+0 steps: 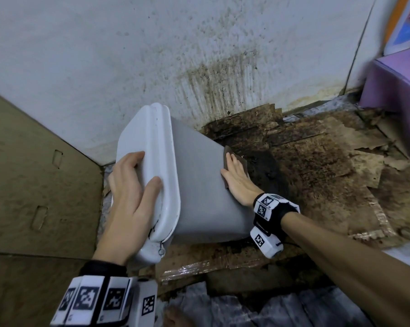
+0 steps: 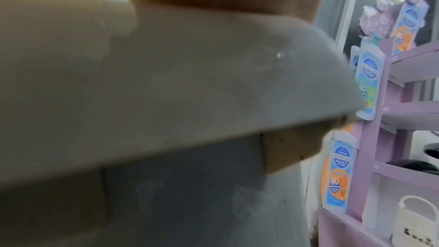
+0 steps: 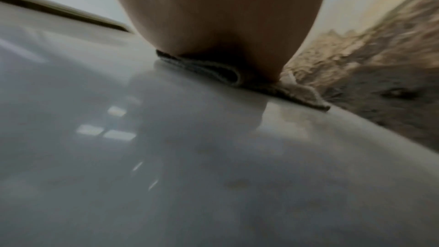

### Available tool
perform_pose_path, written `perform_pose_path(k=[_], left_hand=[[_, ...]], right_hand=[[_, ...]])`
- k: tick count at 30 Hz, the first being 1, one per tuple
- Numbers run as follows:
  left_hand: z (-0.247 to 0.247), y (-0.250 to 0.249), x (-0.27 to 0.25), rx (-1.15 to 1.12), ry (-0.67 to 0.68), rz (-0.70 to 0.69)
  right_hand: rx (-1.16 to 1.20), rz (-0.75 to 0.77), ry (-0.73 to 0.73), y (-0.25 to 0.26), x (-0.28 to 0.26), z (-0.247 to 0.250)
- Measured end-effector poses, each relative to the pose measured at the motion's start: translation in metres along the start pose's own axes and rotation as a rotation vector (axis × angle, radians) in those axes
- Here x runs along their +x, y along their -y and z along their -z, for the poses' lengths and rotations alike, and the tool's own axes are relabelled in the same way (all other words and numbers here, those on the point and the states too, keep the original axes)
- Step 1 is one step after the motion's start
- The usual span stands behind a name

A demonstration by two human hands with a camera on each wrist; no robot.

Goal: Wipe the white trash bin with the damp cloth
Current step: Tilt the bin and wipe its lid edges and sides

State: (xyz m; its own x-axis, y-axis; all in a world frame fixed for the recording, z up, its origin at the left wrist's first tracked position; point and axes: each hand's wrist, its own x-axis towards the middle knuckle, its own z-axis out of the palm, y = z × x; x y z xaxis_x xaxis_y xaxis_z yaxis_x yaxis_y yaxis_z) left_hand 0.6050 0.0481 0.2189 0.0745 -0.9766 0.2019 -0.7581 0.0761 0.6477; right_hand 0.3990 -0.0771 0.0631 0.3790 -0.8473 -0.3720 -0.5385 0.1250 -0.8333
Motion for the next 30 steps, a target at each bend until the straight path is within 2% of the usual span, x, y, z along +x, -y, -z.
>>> perform_pose_path(k=[10,13,18,21,26,30], left_hand=[[0.0,0.003,-0.002,0.0,-0.029,0.018],[0.002,0.003,-0.003,-0.005,-0.028,0.025],[0.002,0.005,-0.001,-0.016,-0.027,0.027],[0.003,0.008,-0.001,-0.014,-0.025,0.033],[0.004,0.007,-0.003,-0.028,-0.021,0.032],[0.002,0.005,-0.002,-0.03,-0.019,0.0]], right_hand=[[0.046,0.296,-0.06,0.084,-0.063,-0.041],[0.026,0.369,-0.119,0.086,-0.072,-0.045],[0.007,0.44,-0.158,0.062,-0.056,-0.048],[-0.021,0.394,-0.169,0.034,-0.041,-0.044],[-0.017,0.158,-0.103,-0.011,-0.016,-0.02],[0.006,0.069,-0.072,-0.028,-0.005,-0.004]])
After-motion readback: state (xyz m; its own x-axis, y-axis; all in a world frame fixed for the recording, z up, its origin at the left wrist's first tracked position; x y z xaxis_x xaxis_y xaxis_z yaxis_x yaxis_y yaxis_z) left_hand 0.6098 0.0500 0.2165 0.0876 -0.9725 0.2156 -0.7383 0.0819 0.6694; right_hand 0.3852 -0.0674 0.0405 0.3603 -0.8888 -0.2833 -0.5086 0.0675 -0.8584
